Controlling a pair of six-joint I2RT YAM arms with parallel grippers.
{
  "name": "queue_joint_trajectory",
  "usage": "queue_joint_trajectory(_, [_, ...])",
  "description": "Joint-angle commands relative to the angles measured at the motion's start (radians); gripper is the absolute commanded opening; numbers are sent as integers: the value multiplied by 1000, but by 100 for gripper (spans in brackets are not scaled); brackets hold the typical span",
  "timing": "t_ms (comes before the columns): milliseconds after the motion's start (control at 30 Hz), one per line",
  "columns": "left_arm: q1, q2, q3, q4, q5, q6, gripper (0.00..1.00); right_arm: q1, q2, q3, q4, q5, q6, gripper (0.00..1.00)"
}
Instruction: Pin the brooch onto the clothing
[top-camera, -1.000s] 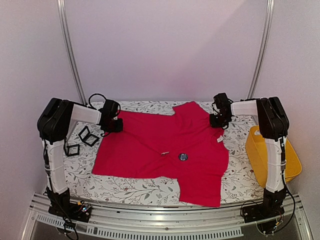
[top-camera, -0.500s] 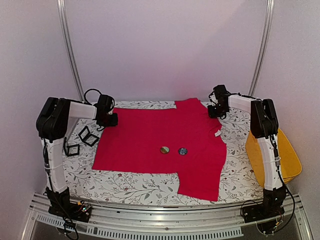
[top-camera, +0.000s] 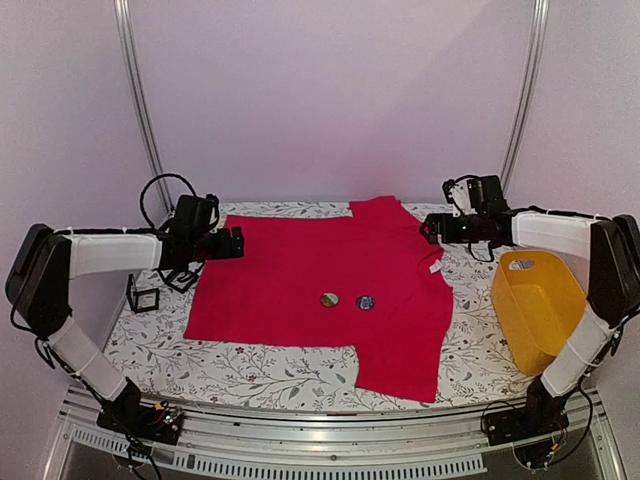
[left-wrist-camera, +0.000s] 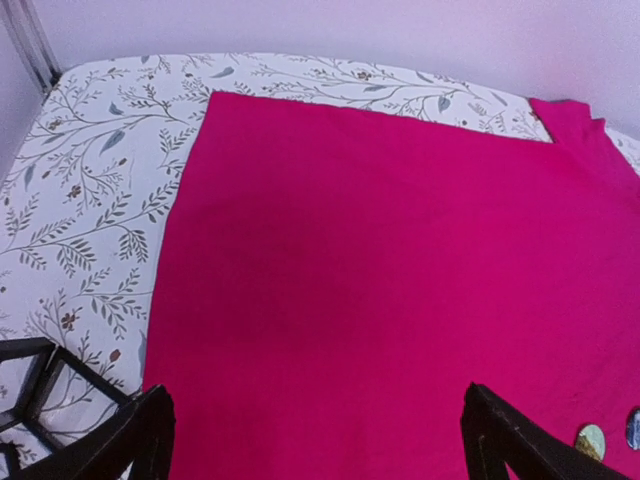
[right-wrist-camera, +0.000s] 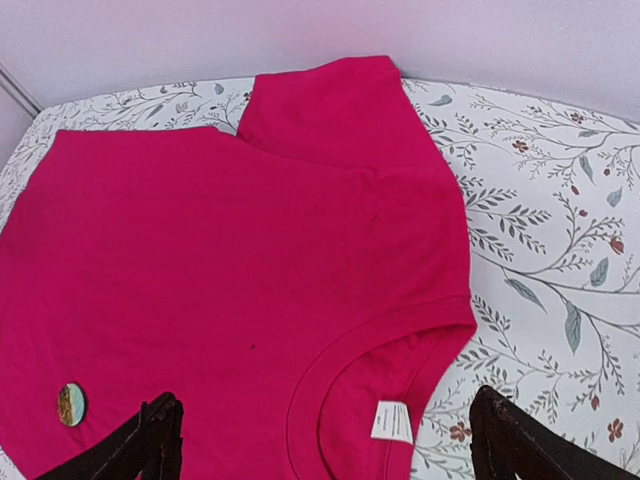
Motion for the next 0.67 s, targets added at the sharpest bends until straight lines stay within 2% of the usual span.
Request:
queue_joint_trajectory(0, [-18, -177, -175, 200, -116, -19, 100, -43, -228, -246, 333, -4, 81, 99])
queue_joint_trajectory(167, [-20, -418, -373, 352, -218, 81, 100, -50, -391, -403, 414, 276, 31, 99])
queue_joint_trajectory(300, [-5, -566, -462, 405, -441, 165, 100, -50, -459, -525, 521, 455, 32, 99])
queue_joint_trajectory(367, [29, -627, -521, 477, -502, 199, 100, -49, -488, -580, 588, 471, 30, 99])
queue_joint_trajectory(500, [94, -711, -641, 616, -489, 209, 100, -49, -487, -643, 698, 466, 18, 99])
queue_joint_trajectory(633, [100, -730, -667, 649, -484, 230, 100, -48, -465, -647, 739, 451, 17, 99])
